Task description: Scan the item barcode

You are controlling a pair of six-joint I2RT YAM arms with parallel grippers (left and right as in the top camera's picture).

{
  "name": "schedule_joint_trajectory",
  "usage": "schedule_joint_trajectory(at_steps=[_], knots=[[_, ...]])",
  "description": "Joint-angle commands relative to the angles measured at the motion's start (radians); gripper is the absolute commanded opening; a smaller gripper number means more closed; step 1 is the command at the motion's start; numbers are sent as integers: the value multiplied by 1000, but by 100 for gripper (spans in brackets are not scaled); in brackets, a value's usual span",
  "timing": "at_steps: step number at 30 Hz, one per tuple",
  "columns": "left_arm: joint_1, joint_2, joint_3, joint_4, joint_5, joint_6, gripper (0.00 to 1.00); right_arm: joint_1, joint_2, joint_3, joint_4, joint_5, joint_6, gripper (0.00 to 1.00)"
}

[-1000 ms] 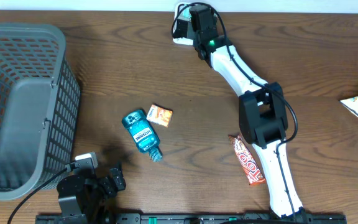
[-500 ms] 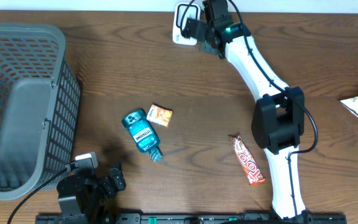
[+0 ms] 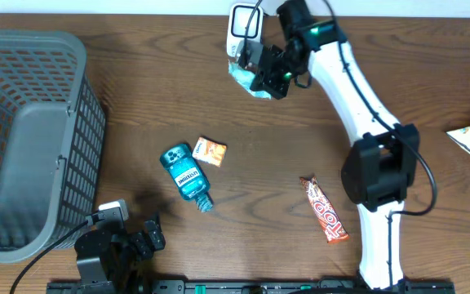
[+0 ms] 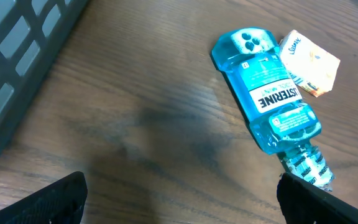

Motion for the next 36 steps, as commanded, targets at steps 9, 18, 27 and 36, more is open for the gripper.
schedule_joint_trajectory(at_steps=[9, 18, 27, 36], knots=[[1, -3, -8, -33, 3, -4, 98, -105, -22, 6, -174, -352, 38, 1], [1, -3, -8, -33, 3, -4, 98, -129, -22, 6, -245, -301, -21, 1], [1, -3, -8, -33, 3, -4, 98, -121, -22, 6, -150, -4, 174, 1], [1, -3, -8, -33, 3, -4, 98, -104, -22, 3, -176, 9, 215, 99]])
